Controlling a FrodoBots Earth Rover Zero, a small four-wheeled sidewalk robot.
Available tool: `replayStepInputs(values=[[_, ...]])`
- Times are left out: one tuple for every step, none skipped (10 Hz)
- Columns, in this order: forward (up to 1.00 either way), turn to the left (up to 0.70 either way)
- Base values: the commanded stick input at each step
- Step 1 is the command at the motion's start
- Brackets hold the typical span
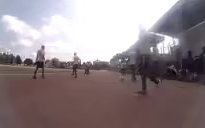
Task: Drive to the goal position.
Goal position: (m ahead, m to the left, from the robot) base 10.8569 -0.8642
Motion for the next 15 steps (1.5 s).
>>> replayStepInputs(values=[[0.70,-0.02],[0.70,-0.15],[0.70,-0.35],[0.70,-0.35],[0.70,-0.35],[0.70,-0.35],[0.70,-0.35],[0.70,-0.35],[0.70,-0.35],[0.70,-0.35],[0.70,0.00],[0.70,0.00],[0.70,0.00],[0.70,0.00],[0.70,0.00]])
